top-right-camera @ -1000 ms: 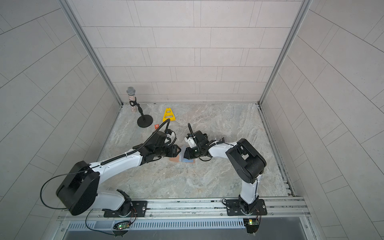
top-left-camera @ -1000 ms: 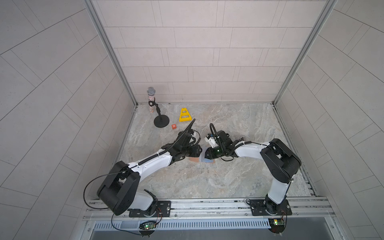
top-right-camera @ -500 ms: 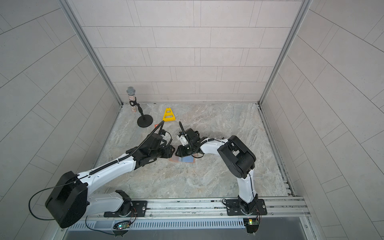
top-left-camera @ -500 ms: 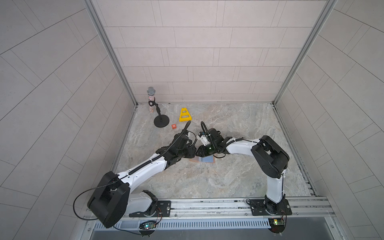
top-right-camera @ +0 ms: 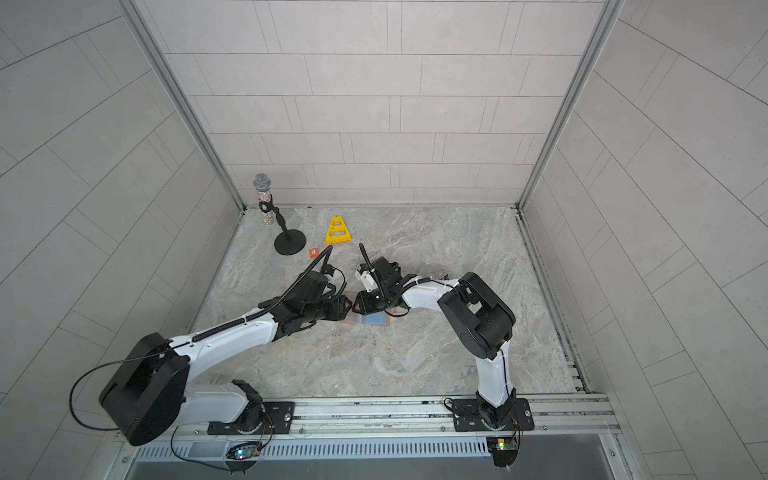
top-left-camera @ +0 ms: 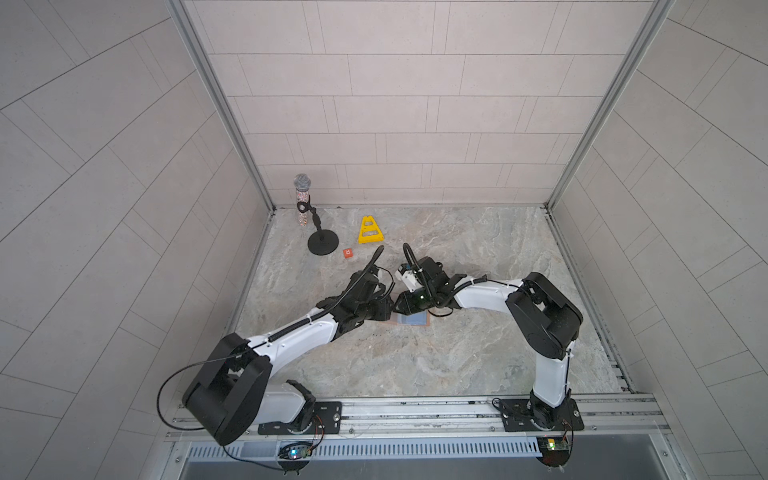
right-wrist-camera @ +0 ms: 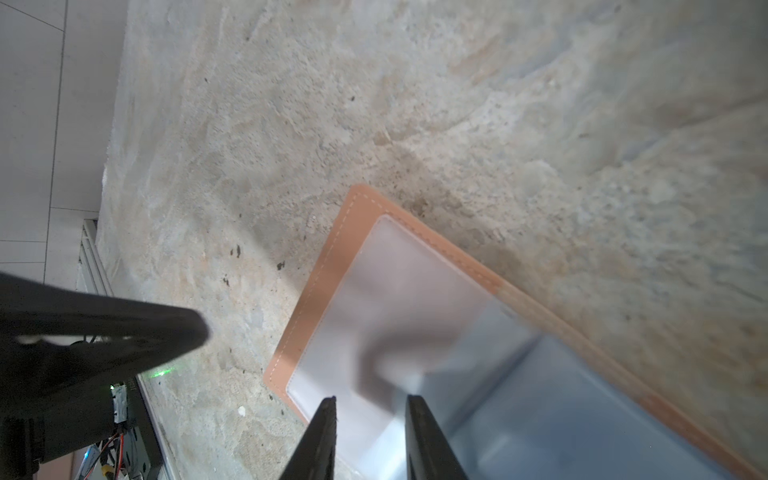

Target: Put the credit cards into the card holder

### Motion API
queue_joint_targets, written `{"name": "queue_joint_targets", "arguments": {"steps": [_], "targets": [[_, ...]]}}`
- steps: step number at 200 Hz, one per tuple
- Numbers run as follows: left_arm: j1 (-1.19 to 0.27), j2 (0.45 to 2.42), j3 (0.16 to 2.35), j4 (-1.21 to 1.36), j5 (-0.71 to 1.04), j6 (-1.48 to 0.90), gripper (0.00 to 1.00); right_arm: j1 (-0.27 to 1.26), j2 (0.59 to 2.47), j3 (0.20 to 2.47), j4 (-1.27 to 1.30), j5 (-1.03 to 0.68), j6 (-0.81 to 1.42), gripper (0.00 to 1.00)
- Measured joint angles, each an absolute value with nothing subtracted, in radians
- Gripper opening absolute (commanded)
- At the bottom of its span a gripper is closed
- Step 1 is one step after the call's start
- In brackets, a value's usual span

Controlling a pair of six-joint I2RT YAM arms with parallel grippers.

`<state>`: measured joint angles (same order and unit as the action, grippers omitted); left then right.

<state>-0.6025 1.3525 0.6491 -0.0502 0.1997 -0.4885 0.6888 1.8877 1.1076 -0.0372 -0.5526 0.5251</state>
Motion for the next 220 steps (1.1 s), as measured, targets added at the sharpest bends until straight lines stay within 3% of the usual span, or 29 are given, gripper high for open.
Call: {"name": "queue_joint_targets", "arguments": {"steps": [48,111,178,220], "targets": [[-0.598,1.487,0.669,0.007,0.278,-0.51,0.39,0.669,1.814,1.073,-0.064,-0.481,0.52,0.31],[-0.598,1.553,0.669,0.018,0.263,-0.526,0.38,0.665,1.814,1.045,-0.156,-0.374,0.493,0.29],[-0.598,1.548,0.688,-0.012,0.273,-0.521,0.42,0.661,1.77,1.042,-0.21,-0.35,0.46,0.33],[-0.597,1.544,0.85,-0.102,0.331,-0.496,0.53,0.599,1.595,1.04,-0.272,-0.344,0.433,0.35]]}}
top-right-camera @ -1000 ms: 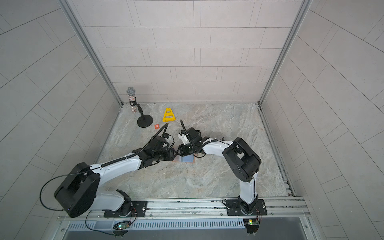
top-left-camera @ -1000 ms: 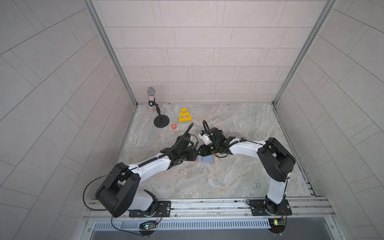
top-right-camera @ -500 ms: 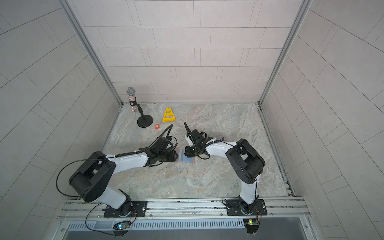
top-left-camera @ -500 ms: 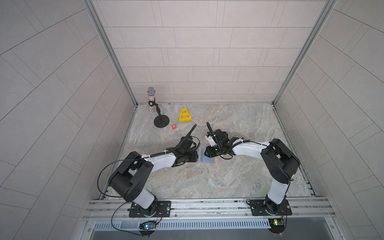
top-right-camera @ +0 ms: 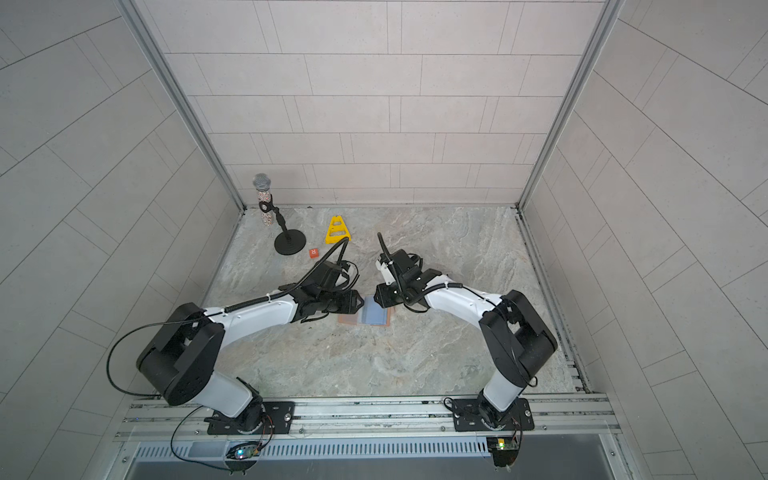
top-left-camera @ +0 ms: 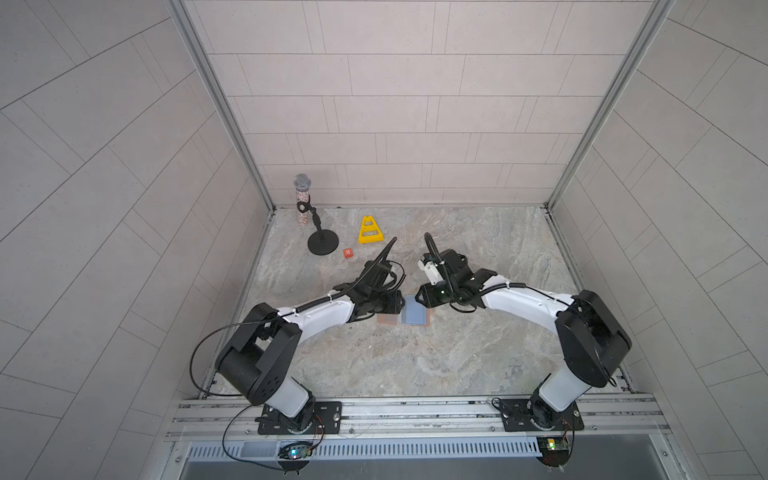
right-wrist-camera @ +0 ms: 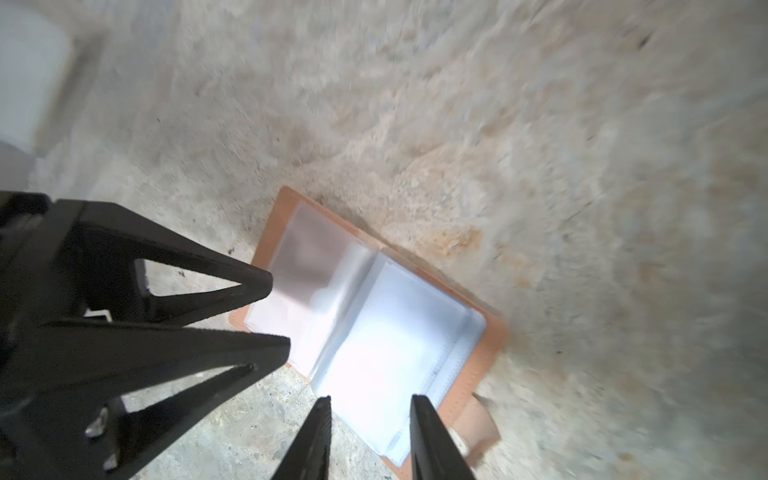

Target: Put the credit cards into the card holder

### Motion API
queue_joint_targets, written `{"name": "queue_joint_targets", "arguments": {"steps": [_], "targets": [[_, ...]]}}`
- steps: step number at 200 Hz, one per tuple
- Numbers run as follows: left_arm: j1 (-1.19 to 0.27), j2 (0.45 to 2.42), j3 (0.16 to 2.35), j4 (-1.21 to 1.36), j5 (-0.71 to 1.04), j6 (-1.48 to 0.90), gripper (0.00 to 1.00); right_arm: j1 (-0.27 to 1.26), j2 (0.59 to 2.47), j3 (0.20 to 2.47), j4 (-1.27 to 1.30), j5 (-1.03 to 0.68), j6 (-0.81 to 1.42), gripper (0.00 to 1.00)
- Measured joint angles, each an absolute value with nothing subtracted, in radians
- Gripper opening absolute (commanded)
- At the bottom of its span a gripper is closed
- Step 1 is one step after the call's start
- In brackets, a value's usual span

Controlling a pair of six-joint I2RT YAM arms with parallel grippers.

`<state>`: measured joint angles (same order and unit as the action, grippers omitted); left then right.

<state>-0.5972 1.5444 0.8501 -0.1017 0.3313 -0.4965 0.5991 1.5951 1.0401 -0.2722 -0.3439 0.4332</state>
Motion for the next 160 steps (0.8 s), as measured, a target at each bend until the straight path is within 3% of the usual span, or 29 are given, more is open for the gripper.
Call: {"name": "queue_joint_targets", "arguments": {"steps": [45,92,160], "targets": [[-0.599,1.596,1.021,-0.174,0.391,-0.495,0.58,0.39,1.455,1.025,-0.377,-0.334,0.393,0.35],[-0.659,1.771,1.229,-0.269,0.426,-0.506,0.61,0.147,1.369,0.968,-0.467,-0.333,0.332,0.35],[-0.783,2.022,1.557,-0.359,0.427,-0.552,0.62,0.004,1.365,0.96,-0.514,-0.331,0.28,0.38]]}}
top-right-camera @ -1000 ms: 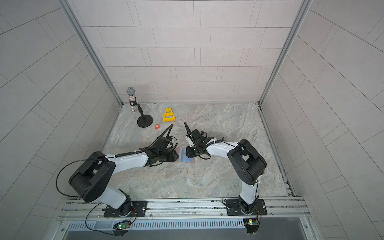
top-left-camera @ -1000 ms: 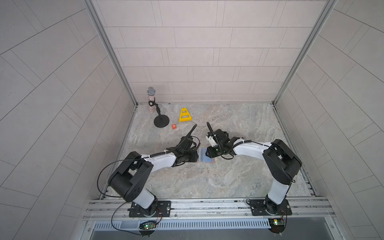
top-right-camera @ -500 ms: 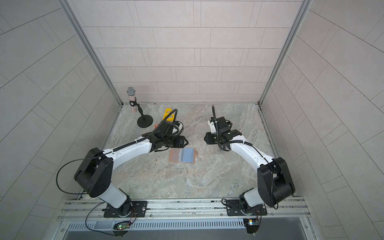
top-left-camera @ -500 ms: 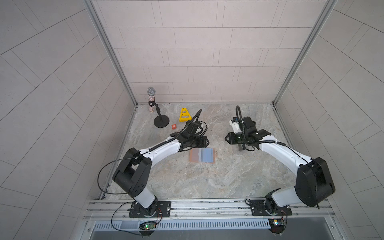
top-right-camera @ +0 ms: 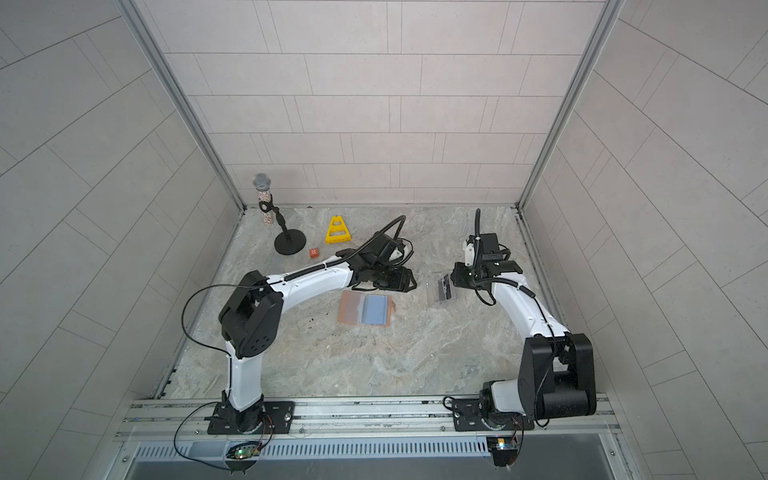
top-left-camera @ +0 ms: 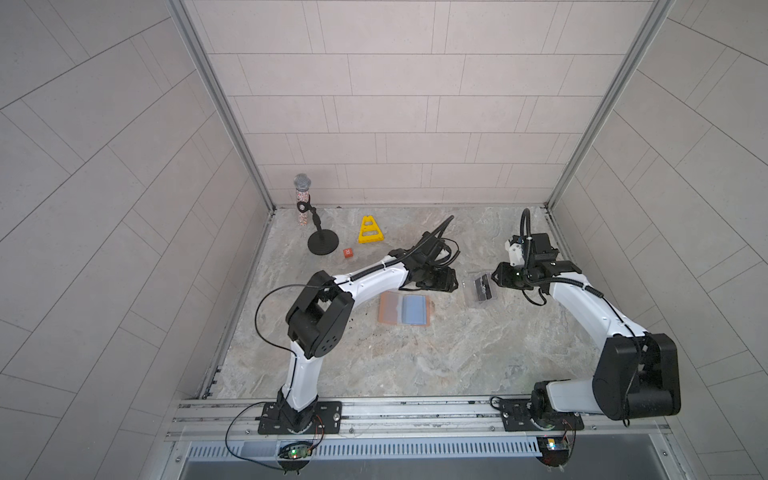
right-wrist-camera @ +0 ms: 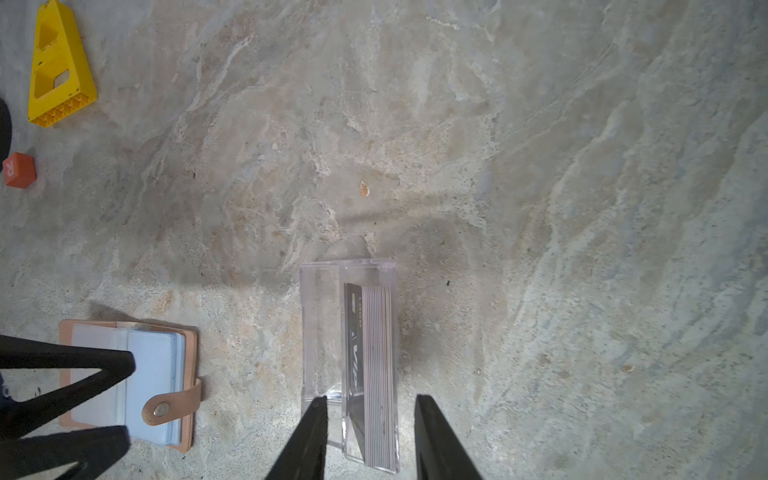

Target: Put the credit cards into the card holder

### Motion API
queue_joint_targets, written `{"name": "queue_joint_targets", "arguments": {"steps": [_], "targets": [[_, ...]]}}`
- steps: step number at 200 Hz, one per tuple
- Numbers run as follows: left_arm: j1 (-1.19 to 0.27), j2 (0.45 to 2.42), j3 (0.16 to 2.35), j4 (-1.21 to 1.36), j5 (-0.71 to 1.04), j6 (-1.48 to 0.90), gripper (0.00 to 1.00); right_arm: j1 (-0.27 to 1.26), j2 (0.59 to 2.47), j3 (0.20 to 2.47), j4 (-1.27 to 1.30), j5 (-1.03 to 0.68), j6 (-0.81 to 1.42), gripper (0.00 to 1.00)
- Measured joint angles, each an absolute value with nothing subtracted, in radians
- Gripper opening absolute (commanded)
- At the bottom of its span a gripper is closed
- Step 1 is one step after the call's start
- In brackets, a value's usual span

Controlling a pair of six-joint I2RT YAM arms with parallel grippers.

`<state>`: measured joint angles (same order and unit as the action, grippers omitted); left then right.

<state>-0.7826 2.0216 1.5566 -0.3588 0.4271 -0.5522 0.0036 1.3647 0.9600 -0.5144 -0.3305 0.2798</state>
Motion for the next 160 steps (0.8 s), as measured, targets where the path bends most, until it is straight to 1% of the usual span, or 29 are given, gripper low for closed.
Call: {"name": "queue_joint_targets", "arguments": {"steps": [21,68,102,133,160], "targets": [[-0.801,2.094,1.64,-0.373,0.429,-0.577,0.63,-0.012,1.402,0.975,-0.528,-0.352,0.268,0.39],[-0.805,2.252,1.799,-0.376,0.469,-0.632,0.63,-0.027,1.557,1.049,-0.583,-0.436,0.22,0.4],[-0.805,2.323,1.87,-0.396,0.477,-0.657,0.63,-0.027,1.577,1.049,-0.596,-0.462,0.21,0.39],[-0.805,2.37,1.942,-0.424,0.479,-0.664,0.6,-0.027,1.592,1.053,-0.596,-0.466,0.209,0.39],[-0.805,2.381,1.954,-0.436,0.487,-0.666,0.58,-0.027,1.619,1.055,-0.597,-0.464,0.209,0.38]]}}
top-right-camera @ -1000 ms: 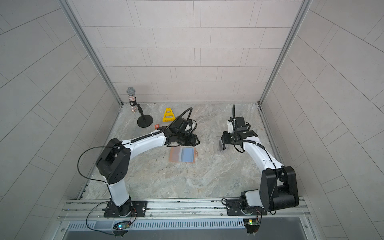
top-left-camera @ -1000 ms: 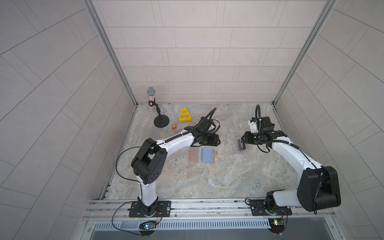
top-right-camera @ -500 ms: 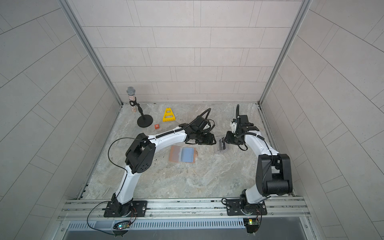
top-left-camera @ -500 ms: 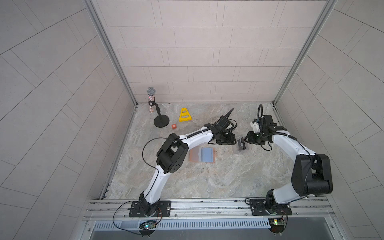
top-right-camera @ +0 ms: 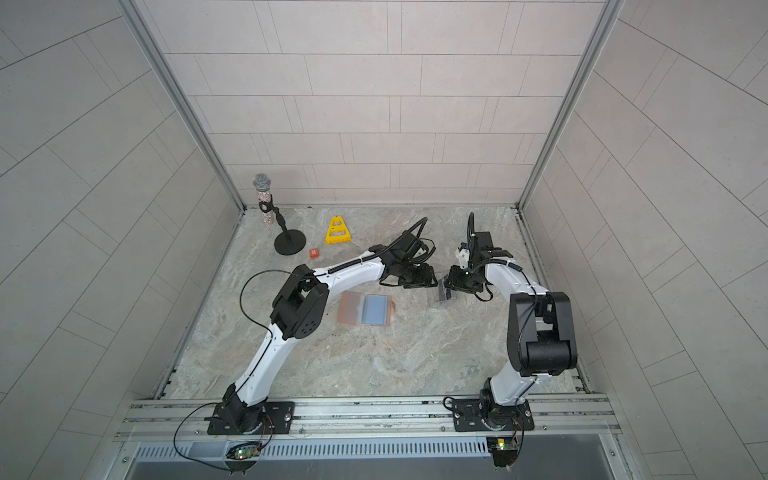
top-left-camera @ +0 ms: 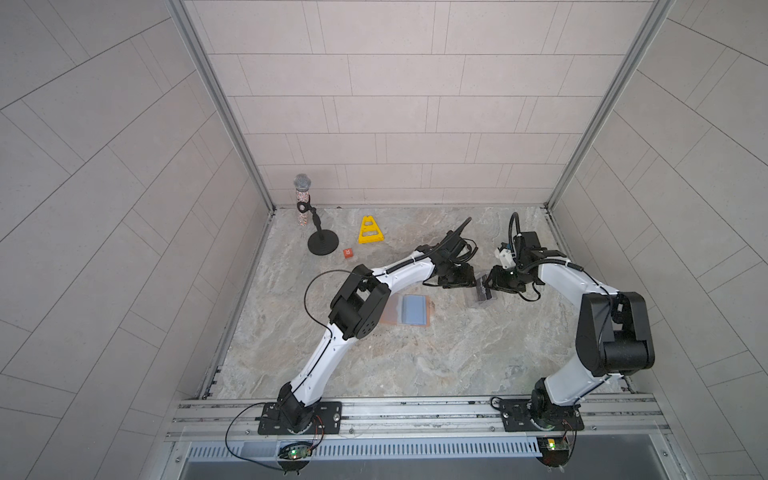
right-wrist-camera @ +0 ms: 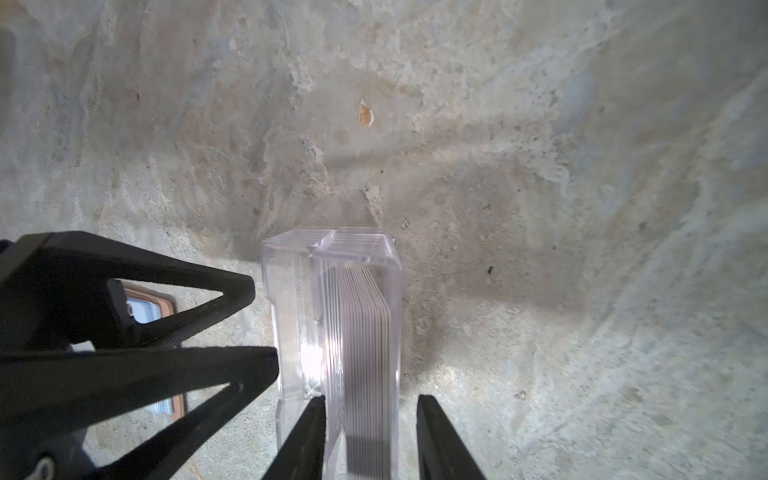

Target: Put the credit cards into the card holder

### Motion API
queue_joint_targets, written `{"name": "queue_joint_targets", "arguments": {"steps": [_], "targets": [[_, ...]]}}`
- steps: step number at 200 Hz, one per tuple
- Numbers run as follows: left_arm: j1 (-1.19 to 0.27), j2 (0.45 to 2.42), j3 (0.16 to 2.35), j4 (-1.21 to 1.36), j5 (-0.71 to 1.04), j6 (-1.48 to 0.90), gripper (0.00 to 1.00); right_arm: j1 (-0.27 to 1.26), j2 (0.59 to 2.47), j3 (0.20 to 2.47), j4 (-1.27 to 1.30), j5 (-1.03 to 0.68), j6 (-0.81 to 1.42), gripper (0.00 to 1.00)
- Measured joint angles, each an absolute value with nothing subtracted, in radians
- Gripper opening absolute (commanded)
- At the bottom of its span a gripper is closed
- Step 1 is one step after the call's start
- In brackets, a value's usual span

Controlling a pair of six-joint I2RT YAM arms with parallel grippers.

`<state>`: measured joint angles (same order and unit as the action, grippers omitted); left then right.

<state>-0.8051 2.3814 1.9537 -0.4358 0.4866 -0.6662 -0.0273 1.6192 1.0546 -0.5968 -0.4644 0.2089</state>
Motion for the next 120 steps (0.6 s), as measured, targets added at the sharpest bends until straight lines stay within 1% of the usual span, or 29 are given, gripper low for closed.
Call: {"name": "queue_joint_targets", "arguments": {"steps": [120], "targets": [[-0.805,2.426,1.963,-0.432,0.508,-0.683,0.48,-0.027,1.644,1.064,-0.598,-0.451,0.208,0.36]]}}
